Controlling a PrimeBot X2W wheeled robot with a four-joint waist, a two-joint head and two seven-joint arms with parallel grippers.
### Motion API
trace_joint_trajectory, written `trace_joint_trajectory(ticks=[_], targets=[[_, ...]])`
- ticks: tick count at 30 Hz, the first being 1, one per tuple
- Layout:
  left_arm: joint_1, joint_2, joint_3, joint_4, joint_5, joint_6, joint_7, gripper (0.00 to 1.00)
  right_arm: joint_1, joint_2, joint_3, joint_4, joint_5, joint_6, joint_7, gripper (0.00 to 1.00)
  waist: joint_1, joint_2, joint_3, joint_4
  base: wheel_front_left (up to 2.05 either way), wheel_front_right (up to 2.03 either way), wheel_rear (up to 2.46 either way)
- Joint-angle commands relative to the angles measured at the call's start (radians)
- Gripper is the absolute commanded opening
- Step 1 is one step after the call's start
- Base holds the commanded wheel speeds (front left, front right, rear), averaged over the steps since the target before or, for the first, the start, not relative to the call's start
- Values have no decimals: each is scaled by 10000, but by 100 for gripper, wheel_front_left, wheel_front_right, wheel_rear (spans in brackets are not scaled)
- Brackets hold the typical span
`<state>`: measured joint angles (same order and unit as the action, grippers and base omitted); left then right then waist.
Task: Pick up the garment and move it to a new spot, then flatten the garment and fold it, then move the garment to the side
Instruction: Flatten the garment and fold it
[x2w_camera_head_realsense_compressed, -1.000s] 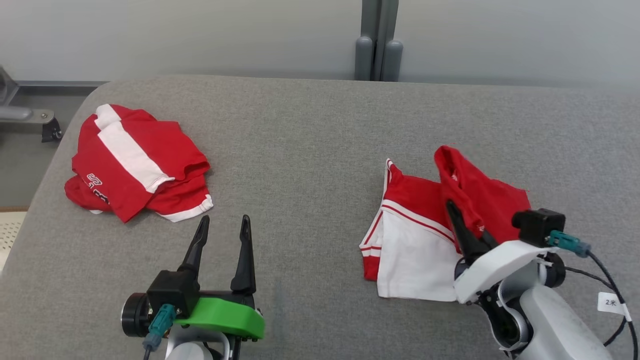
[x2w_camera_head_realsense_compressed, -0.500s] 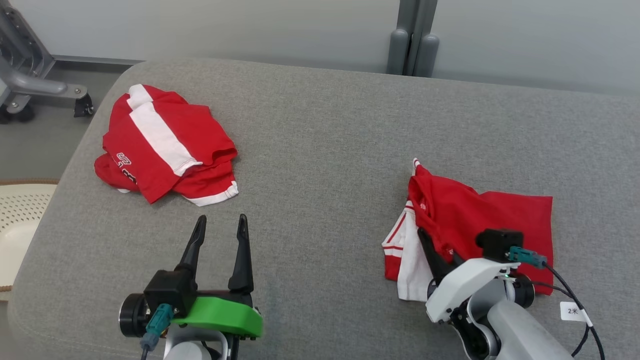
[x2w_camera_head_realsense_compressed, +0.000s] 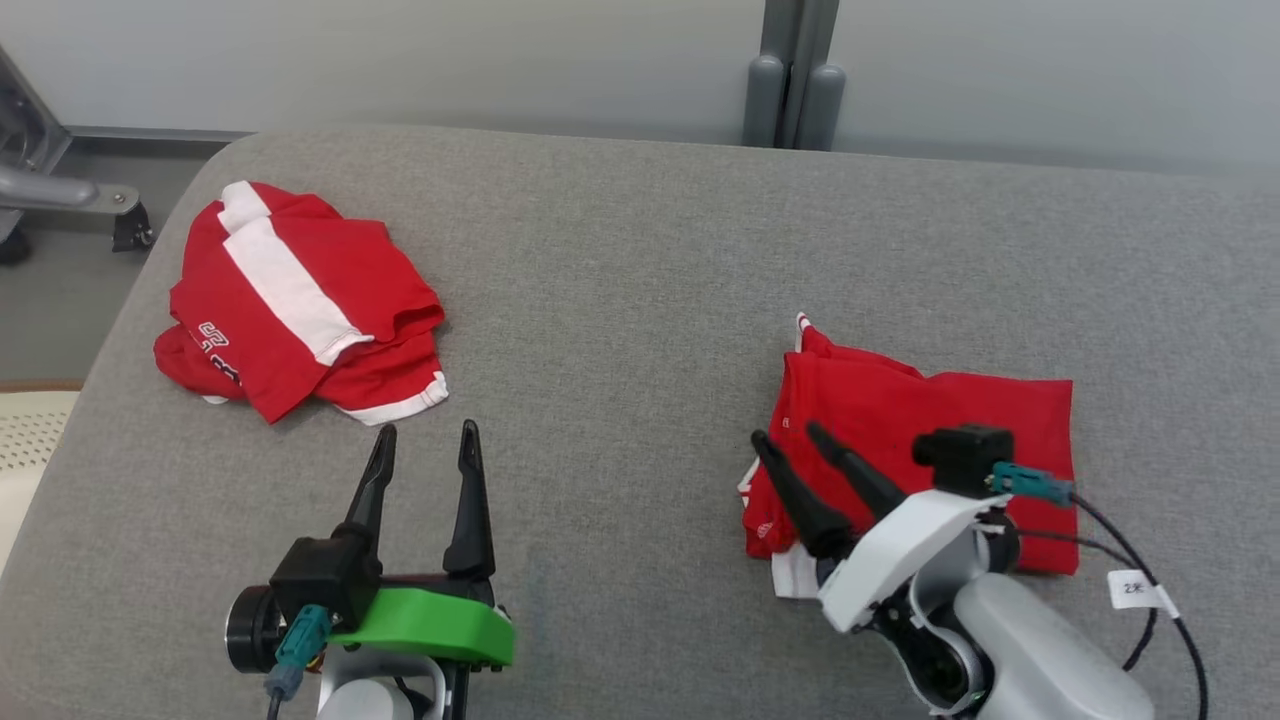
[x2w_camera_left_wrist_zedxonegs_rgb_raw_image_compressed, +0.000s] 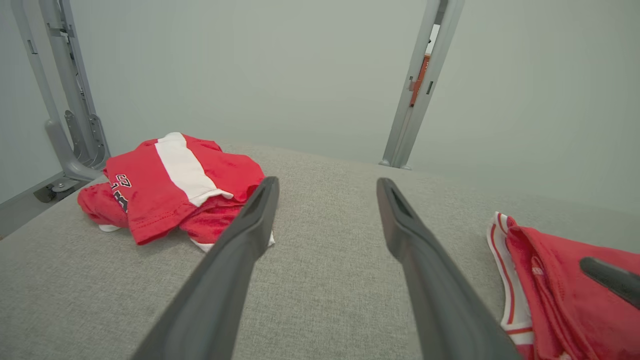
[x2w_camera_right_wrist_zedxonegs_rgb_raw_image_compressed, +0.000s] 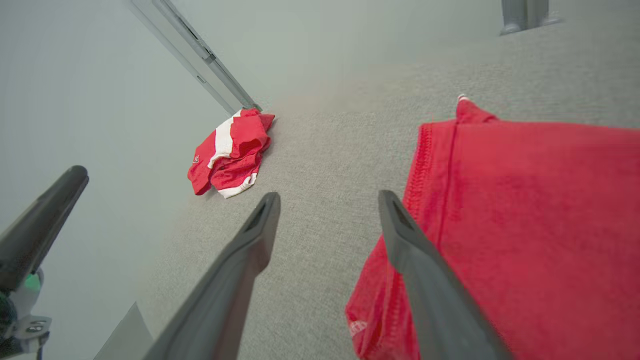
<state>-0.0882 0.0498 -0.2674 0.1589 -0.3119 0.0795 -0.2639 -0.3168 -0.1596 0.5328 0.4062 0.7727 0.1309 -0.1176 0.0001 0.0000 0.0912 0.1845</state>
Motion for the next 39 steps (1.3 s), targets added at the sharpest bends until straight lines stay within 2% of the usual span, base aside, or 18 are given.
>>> trace_joint_trajectory(ticks=[1, 5, 8, 13, 19, 25, 33, 39], targets=[[-74, 18, 11, -89, -57, 27, -2, 100, -111, -257, -119, -145, -93, -6, -129, 100, -1, 0, -55, -263, 0, 0, 0], [-131, 21, 106, -355, -135, 74, 0, 100, -148, -1084, -589, -637, -791, -6, -612, 100, -1, 0, -137, -665, 0, 0, 0], [21, 19, 143, -428, -35, 55, 0, 100, 156, -1584, -1332, -834, -1448, -6, -993, 100, -1, 0, -229, -919, 0, 0, 0], [56, 21, 155, -487, 33, 46, 0, 100, 650, -1943, -2651, -1288, -2777, -6, -1342, 100, -1, 0, -273, -1244, 0, 0, 0], [347, 21, 286, -652, 110, 92, 0, 100, 1580, -1652, -3909, -2290, -3822, -6, -1475, 100, -1, 0, -445, -1534, 0, 0, 0], [457, 21, 265, -852, 197, 181, 0, 100, 2459, -1054, -4947, -3266, -4478, -6, -1479, 100, -1, 0, -356, -1588, 0, 0, 0], [627, 21, 116, -906, 403, 264, 0, 100, 2879, -582, -5323, -3401, -4791, -6, -1482, 100, -1, 0, -326, -1593, 0, 0, 0], [541, 21, 25, -973, 453, 306, 0, 100, 2845, -550, -5362, -3313, -4818, -6, -1483, 100, -1, 0, -280, -1536, 0, 0, 0]])
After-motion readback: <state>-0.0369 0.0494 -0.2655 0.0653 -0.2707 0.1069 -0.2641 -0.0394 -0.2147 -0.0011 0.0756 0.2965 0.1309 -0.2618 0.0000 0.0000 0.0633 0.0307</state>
